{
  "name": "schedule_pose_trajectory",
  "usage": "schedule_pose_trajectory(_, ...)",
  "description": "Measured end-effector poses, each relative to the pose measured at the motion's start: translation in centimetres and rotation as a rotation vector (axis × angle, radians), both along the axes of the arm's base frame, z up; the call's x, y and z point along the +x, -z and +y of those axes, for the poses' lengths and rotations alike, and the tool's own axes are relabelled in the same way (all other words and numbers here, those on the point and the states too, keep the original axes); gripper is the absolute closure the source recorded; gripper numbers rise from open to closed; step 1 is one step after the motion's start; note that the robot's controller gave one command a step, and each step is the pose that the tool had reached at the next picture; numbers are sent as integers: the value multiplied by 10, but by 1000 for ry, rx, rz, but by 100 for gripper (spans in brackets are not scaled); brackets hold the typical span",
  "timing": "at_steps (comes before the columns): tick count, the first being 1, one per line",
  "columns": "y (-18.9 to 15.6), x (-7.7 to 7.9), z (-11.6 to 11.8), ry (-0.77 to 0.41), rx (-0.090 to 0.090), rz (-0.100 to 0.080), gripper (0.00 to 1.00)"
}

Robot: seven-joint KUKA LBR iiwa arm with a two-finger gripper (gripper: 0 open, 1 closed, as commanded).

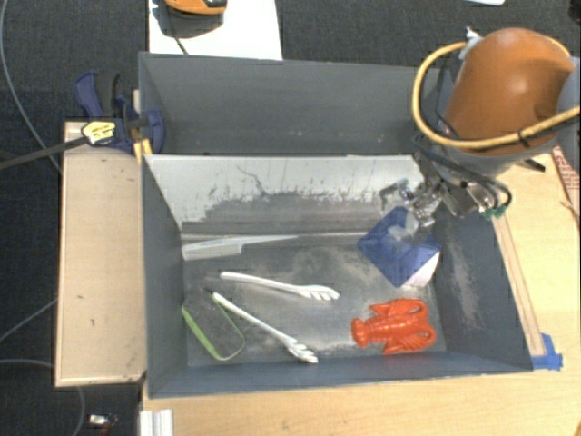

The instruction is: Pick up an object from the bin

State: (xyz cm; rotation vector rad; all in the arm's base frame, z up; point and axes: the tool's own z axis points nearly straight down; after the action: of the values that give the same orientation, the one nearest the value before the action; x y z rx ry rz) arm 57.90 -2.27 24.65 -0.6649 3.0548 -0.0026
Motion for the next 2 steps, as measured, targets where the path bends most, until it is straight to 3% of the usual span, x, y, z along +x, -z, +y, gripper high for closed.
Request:
schedule_pose_trajectory(1, 73, -2, 4, -51, 0, -7, 100)
schedule_pose_trajectory(2, 102, -3, 6, -100, -2, -16, 0)
